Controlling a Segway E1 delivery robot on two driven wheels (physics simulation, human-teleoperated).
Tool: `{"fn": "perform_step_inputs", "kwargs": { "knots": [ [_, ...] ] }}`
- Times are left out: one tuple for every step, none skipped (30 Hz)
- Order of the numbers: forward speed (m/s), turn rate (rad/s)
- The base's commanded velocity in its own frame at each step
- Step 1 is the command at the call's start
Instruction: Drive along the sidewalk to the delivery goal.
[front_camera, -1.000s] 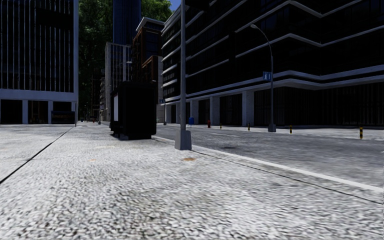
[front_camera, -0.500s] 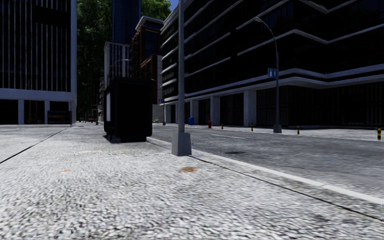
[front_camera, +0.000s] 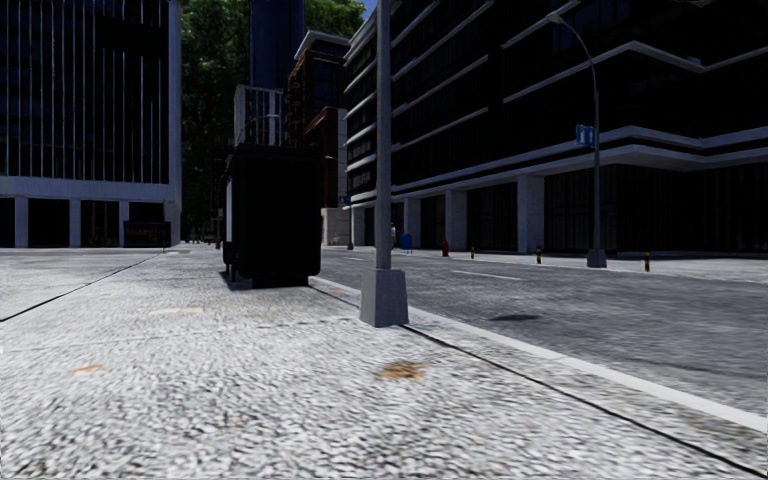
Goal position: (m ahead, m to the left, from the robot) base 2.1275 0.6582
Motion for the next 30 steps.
{"fn": "perform_step_inputs", "kwargs": {
  "knots": [
    [1.15, 0.46],
    [1.13, 0.46],
    [1.13, 0.46],
    [1.12, 0.46],
    [1.12, 0.46],
    [1.12, 0.46],
    [1.12, 0.46],
    [1.12, 0.46],
    [1.12, 0.46],
    [1.12, 0.46],
    [1.12, 0.46],
    [1.12, 0.46],
    [1.12, 0.46],
    [1.12, 0.46],
    [1.12, 0.46],
    [1.12, 0.46],
    [1.12, 0.46],
    [1.12, 0.46],
    [1.12, 0.46],
    [1.12, 0.46],
    [1.11, 0.46],
    [1.04, 0.46],
    [1.04, 0.46],
    [0.99, 0.46],
    [0.92, 0.46],
    [0.87, 0.46],
    [0.87, 0.46],
    [0.85, 0.46],
    [0.83, 0.46],
    [0.83, 0.46]
  ]
}}
